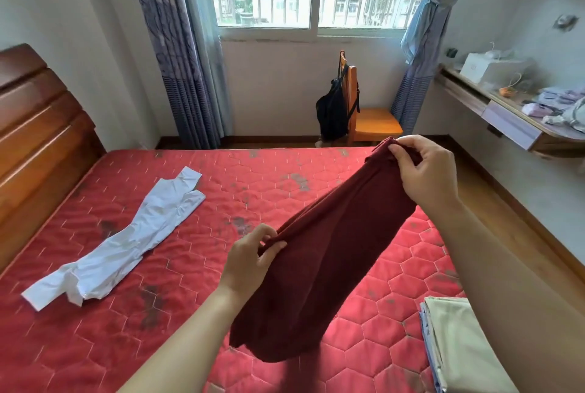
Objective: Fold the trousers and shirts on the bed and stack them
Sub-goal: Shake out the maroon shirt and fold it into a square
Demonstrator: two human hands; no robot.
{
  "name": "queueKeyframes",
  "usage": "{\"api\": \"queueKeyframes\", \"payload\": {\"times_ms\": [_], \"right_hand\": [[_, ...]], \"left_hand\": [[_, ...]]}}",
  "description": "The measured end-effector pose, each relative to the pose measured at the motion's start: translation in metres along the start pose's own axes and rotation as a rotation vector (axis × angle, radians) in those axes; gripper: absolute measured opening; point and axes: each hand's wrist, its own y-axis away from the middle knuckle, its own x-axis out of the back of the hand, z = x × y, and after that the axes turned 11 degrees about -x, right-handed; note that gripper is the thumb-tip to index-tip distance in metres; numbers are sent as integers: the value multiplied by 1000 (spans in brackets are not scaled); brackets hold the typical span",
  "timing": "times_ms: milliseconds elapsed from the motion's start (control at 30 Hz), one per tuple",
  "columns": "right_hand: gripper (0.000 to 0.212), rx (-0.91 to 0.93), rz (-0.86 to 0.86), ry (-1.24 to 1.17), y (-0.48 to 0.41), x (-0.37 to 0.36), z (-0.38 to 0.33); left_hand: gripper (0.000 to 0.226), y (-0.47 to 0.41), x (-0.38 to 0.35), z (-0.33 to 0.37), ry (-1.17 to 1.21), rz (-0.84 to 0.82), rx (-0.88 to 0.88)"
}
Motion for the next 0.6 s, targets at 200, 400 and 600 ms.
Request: {"api": "queueKeyframes", "payload": {"times_ms": [200,400,600], "right_hand": [[17,29,10,18,2,6,-2],[19,68,-22,23,0,6,-2],[17,104,-90,-28,8,-6,-14]], "left_hand": [[24,14,-1,8,21,67,31],[15,17,2,12,-53,174,35],[16,30,23,16,-88,155,89]]}}
